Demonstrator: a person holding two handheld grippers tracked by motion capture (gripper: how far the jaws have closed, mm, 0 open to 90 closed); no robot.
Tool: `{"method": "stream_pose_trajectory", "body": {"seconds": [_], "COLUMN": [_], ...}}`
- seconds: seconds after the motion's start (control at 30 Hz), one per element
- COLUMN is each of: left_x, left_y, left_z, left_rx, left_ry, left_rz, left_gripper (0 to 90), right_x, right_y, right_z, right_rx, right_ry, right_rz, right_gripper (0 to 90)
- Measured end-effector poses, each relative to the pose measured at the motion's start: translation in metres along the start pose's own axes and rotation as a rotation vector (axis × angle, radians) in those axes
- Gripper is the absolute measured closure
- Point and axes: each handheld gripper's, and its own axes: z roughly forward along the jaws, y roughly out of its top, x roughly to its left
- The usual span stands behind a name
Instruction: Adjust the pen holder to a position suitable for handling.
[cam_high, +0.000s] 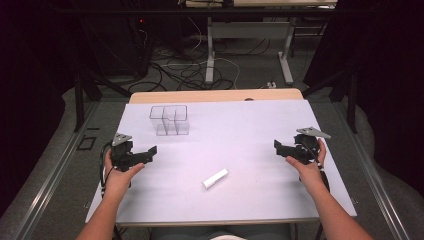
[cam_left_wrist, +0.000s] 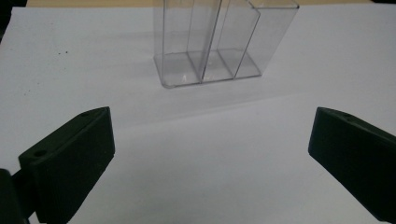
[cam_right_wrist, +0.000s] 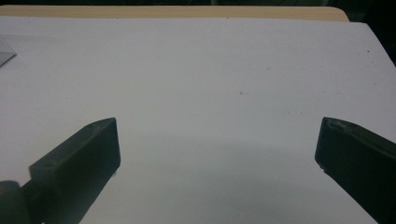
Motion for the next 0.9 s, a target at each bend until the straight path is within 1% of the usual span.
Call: {"method": "stream_pose_trajectory", "body": {"seconds": [0.03, 0.07, 0.13, 0.17, 0.2, 0.27, 0.33, 0.4, 0.43, 0.47, 0.53, 0.57, 0.6, 0.67, 0.73, 0.77, 0.8, 0.83, 0.87, 0.9], "left_x": [-0.002, -0.002, -0.003, -0.004, -0.005, -0.006, -0.007, -0.008, -0.008, -0.009, -0.009, -0.010, -0.010, -0.011, -0.011, -0.012, -0.012, -0.013, -0.013, -0.014], "left_y": [0.003, 0.003, 0.007, 0.008, 0.011, 0.015, 0.021, 0.029, 0.029, 0.031, 0.037, 0.043, 0.043, 0.049, 0.056, 0.060, 0.064, 0.072, 0.072, 0.076], "left_z": [-0.001, -0.001, -0.002, -0.003, -0.004, -0.005, -0.006, -0.006, -0.006, -0.005, -0.005, -0.005, -0.005, -0.004, -0.003, -0.003, -0.003, -0.003, -0.003, -0.002], "left_rx": [-0.011, -0.011, -0.022, -0.033, -0.034, -0.048, -0.055, -0.055, -0.055, -0.057, -0.047, -0.055, -0.055, -0.060, -0.062, -0.063, -0.065, -0.066, -0.066, -0.065], "left_ry": [-0.007, -0.007, -0.006, -0.007, -0.003, 0.002, 0.015, 0.030, 0.030, 0.031, 0.038, 0.046, 0.046, 0.057, 0.061, 0.065, 0.068, 0.066, 0.066, 0.065], "left_rz": [-0.001, -0.001, -0.002, -0.006, -0.009, -0.014, -0.009, 0.000, 0.000, 0.001, 0.006, 0.009, 0.009, 0.004, 0.003, -0.002, 0.000, 0.001, 0.001, 0.002], "left_gripper": [0.6, 1.1, 1.1, 1.2, 1.7, 2.5, 3.7, 5.0, 5.9, 5.9, 6.7, 7.2, 7.6, 8.4, 13.5, 13.5, 15.6, 15.6, 15.6, 15.7], "right_x": [0.000, 0.000, 0.000, 0.000, 0.001, 0.001, 0.002, 0.001, 0.001, 0.001, 0.002, 0.003, 0.002, 0.003, 0.003, 0.003, 0.004, 0.004, 0.004, 0.003], "right_y": [0.000, 0.000, 0.000, 0.000, -0.001, -0.001, -0.002, -0.001, -0.001, -0.001, -0.001, -0.002, -0.002, -0.002, -0.003, -0.003, -0.003, -0.003, -0.003, -0.003], "right_z": [-0.001, -0.002, -0.002, -0.002, -0.002, -0.001, -0.001, -0.001, -0.001, -0.001, 0.000, 0.000, 0.001, 0.001, 0.001, 0.001, 0.001, 0.001, 0.001, 0.002], "right_rx": [-0.009, -0.010, -0.011, -0.018, -0.020, -0.021, -0.022, -0.026, -0.028, -0.028, -0.022, -0.023, -0.022, -0.020, -0.024, -0.024, -0.022, -0.021, -0.021, -0.016], "right_ry": [-0.001, -0.001, -0.002, 0.003, 0.009, 0.008, 0.010, 0.014, 0.016, 0.016, 0.023, 0.021, 0.025, 0.026, 0.027, 0.027, 0.029, 0.028, 0.028, 0.031], "right_rz": [-0.004, 0.004, 0.007, 0.008, 0.010, -0.006, -0.004, -0.007, -0.007, -0.007, -0.006, -0.007, -0.012, -0.012, -0.009, -0.009, -0.003, -0.003, -0.003, -0.010], "right_gripper": [0.0, 0.0, 0.0, 0.0, 0.0, 0.0, 0.0, 0.0, 0.0, 0.0, 0.0, 0.0, 0.0, 0.0, 0.0, 0.0, 0.0, 0.0, 0.0, 0.0]}}
